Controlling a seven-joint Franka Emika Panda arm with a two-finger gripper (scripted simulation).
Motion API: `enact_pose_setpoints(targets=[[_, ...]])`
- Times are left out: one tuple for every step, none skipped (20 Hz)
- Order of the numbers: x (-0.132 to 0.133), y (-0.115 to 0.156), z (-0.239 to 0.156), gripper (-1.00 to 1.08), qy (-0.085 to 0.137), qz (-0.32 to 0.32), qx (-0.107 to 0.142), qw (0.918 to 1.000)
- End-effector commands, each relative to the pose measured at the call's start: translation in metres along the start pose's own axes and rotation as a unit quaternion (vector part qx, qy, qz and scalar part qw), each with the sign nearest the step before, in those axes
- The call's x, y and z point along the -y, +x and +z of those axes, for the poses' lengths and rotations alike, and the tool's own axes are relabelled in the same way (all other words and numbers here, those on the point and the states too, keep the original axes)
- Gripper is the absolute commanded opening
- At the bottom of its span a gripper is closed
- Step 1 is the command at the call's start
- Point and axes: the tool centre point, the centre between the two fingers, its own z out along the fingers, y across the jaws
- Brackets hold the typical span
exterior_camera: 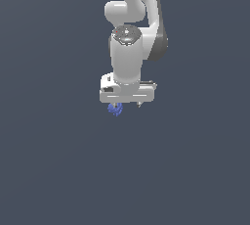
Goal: Pick up the object and move it to a goal position.
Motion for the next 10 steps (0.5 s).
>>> enact_pose_setpoints(targets=[[0.0,0.0,0.0,1.0,0.0,0.0,0.0,1.0],[0.0,0.0,0.0,1.0,0.0,0.0,0.0,1.0],[0.0,0.001,-0.002,1.0,0.001,0.0,-0.002,1.0],[-0.001,0.002,-0.004,1.0,0.001,-0.001,-0.004,1.0],[-0.001,0.004,-0.006,1.0,0.002,-0.001,-0.008,1.0],[-0.002,0.006,-0.01,1.0,0.003,-0.003,-0.012,0.9999],[-0.002,0.008,-0.013,1.0,0.004,-0.004,-0.016,0.9999],[-0.002,0.01,-0.016,1.0,0.005,-0.005,-0.019,0.9998],[-0.002,0.011,-0.018,1.0,0.006,-0.007,-0.021,0.9997],[-0.002,0.011,-0.019,1.0,0.006,-0.008,-0.022,0.9997]])
